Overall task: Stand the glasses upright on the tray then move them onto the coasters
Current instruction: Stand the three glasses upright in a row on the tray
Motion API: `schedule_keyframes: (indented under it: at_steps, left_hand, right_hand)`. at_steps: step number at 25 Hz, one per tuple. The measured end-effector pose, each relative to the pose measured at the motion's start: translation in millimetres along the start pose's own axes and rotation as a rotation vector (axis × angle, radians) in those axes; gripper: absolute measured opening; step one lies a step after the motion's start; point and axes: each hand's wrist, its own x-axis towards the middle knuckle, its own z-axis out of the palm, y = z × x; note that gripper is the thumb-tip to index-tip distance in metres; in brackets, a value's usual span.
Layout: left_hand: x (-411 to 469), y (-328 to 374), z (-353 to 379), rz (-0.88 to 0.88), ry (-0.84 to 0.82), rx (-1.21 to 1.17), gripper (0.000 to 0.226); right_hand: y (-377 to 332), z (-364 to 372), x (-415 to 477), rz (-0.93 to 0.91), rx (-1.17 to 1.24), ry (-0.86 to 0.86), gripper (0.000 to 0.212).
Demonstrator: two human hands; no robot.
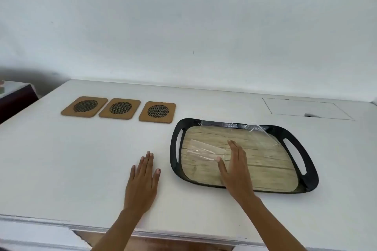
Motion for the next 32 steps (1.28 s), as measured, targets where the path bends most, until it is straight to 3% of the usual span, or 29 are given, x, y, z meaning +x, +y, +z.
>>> schedule_keyframes:
  at_steps: [3, 6, 14, 24, 28, 32]
  left_hand:
    - [1.0, -2.3, 3.5, 0.010, 0.018, 0.042, 0.091]
    - [0.8, -2.8, 5.0, 0.008, 0.019, 0.062, 0.092]
    - [1.2, -1.9, 6.2, -0.014, -0.006, 0.059, 0.062]
    - [3.2, -5.1, 10.7, -0.017, 0.006, 0.099, 0.067]
    - [3.3, -4.3, 9.3, -0.002, 0.017, 0.091, 0.077]
    - [3.1, -4.3, 8.3, -0.004, 0.014, 0.079, 0.076]
  right_hand:
    - [4.3, 9.0, -2.0, 0.052, 0.054, -0.059, 0.059]
    - [9.3, 17.4, -9.3, 0.087, 0.071, -0.132, 0.067]
    - [17.9, 22.2, -7.0, 0.132, 0.128, -0.162, 0.073]
    - [0.1, 2.9, 8.9, 0.208, 0.379, 0.037, 0.061]
    - [-26.2, -2.4, 39.3, 0.117, 0.319, 0.115, 0.061]
    - [-46.3, 5.0, 75.4, 0.034, 0.104, 0.020, 0.066]
